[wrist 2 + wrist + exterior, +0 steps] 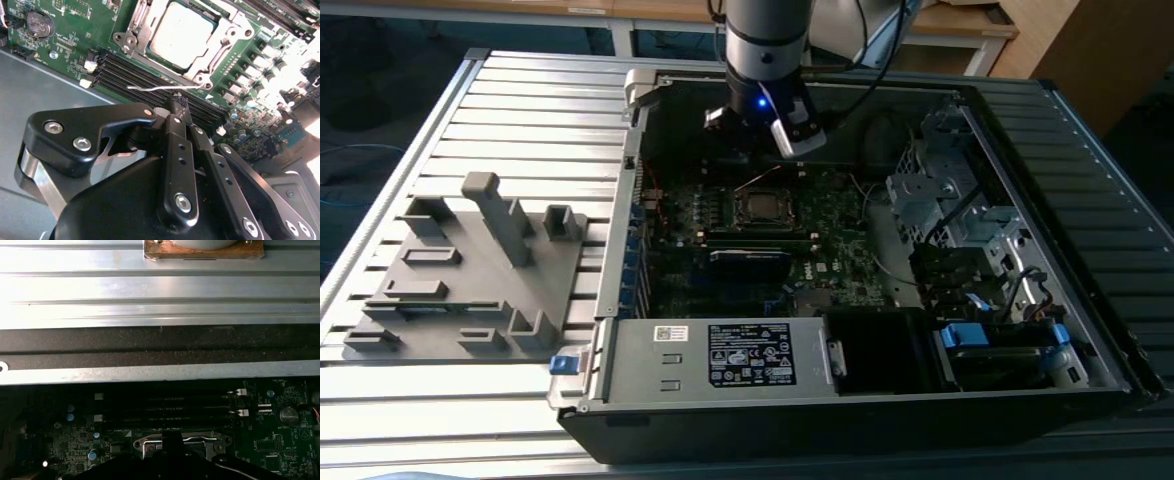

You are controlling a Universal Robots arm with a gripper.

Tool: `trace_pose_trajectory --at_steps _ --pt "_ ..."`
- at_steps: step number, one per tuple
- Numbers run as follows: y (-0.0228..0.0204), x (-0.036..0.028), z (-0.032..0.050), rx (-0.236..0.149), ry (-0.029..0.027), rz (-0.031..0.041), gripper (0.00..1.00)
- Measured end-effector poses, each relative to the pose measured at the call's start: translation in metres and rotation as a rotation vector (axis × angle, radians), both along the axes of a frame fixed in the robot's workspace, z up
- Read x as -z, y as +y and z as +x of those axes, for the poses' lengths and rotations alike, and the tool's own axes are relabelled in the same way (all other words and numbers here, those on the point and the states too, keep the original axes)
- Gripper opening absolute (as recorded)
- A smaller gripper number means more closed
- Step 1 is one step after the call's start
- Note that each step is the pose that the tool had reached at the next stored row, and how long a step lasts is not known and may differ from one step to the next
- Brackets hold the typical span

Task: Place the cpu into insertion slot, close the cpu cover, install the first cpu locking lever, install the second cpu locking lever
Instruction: 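Install the first cpu locking lever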

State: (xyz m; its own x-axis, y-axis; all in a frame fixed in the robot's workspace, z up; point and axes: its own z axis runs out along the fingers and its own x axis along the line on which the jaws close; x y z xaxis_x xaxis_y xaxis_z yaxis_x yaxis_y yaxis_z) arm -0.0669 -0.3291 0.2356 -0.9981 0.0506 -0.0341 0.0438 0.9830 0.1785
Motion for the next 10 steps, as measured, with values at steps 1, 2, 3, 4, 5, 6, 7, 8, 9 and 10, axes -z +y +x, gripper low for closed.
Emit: trace_pose_trajectory --at_steps 1,2,3,4,5,6,7,8,9,10 --pt "0.0000 0.0007 0.0000 0.000 0.0002 -0.0003 0.11" --pt "-0.0001 0.0013 -0.0001 0.000 0.0003 -0.0004 0.11" --pt "-0.0001 0.0014 -0.0001 0.000 0.0004 -0.0006 0.11" --pt "-0.0001 0.0014 -0.0001 0.000 0.0004 -0.0006 0.11" --pt "-0.0001 0.0020 -0.0001 0.000 0.0003 -0.0004 0.11" --pt "-0.0001 0.0027 -0.0001 0.000 0.0003 -0.0004 0.11" --pt "-0.0001 0.0027 -0.0001 0.000 0.0003 -0.0004 0.11" --pt "-0.0001 0.0027 -0.0001 0.000 0.0003 -0.0005 0.11" --pt "0.0000 0.0030 0.0000 0.000 0.0002 -0.0002 0.11" --pt "0.0000 0.0036 0.0000 0.000 0.0000 0.0000 0.11"
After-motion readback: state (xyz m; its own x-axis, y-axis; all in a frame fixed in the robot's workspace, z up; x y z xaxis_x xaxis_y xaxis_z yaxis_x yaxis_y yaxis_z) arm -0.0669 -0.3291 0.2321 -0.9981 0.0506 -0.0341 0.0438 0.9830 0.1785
